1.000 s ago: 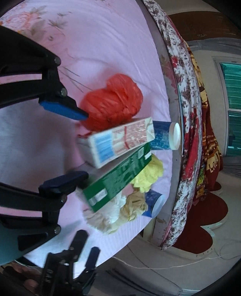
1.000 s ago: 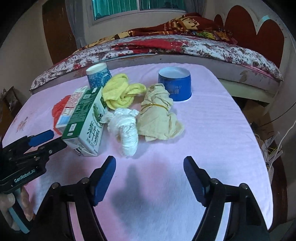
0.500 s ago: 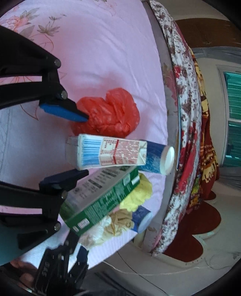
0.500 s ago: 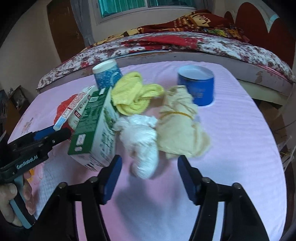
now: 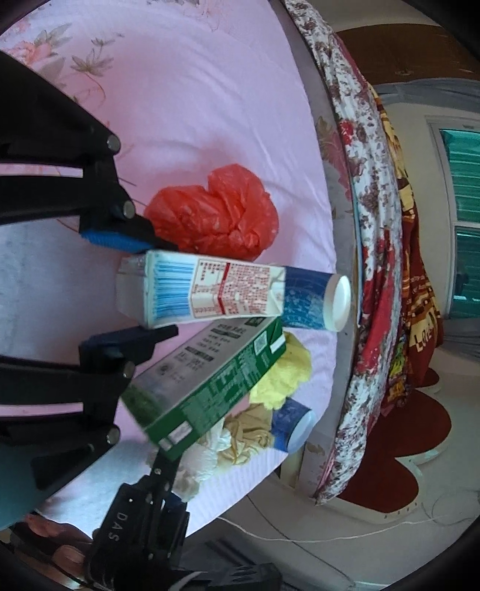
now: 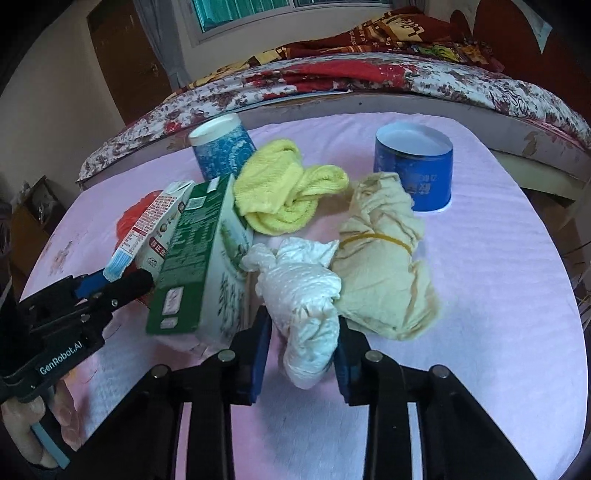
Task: Collect trash
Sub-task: 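Grasp the white tissue with the right tool while the left tool lifts the carton, then carry the carton and tissue over the black bin and open both tools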
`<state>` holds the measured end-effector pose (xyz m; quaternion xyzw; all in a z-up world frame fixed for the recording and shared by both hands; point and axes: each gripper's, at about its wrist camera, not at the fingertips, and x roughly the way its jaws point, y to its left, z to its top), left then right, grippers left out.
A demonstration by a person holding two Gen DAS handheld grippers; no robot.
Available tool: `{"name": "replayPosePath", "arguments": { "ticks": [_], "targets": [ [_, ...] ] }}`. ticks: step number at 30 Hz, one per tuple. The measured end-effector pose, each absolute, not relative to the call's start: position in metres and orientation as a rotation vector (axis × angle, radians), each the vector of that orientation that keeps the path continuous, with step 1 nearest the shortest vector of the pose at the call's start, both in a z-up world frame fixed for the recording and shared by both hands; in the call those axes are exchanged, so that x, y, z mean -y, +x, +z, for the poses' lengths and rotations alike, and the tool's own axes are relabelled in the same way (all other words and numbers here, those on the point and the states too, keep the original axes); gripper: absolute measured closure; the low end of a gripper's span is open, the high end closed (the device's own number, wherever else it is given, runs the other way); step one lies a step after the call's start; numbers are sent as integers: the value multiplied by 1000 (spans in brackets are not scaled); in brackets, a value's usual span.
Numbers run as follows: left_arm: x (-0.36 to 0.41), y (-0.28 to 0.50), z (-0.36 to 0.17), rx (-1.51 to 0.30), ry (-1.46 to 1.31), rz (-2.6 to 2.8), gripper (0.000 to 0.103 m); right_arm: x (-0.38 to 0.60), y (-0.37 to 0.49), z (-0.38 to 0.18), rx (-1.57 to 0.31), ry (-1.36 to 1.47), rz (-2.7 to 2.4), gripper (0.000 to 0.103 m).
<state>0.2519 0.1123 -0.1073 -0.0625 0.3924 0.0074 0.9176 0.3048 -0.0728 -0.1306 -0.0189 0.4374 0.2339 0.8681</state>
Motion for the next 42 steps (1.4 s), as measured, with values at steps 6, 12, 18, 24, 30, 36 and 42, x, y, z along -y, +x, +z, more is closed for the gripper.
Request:
{"name": "replayPosePath", "arguments": {
  "ticks": [6,12,18,24,30,36,42],
  "targets": [
    [-108,222,-96,-784,-105,1,66,89,281,-125,-915,-43,465,70],
    [-108,206,-104,-813,-111,-2,66,100,261,-131,-937,-44,427,63],
    [-108,202,-111,-823,-110,-8,66,100,242,-134,-920,-31,424,65],
    [-102,182,-97,-784,-104,-31,67,98,230,-122,-901,-21,447,87],
    [-90,150,-73,-724,-97,-55,67,113,200,-100,-848,-20,431,87],
    [-58,130,-58,-699,-64,-112,67,148,165,-78,-807,21,384,87],
    [-9,116,-49,-688,-29,-200,67,198,128,-64,-780,57,306,87]
  ]
}}
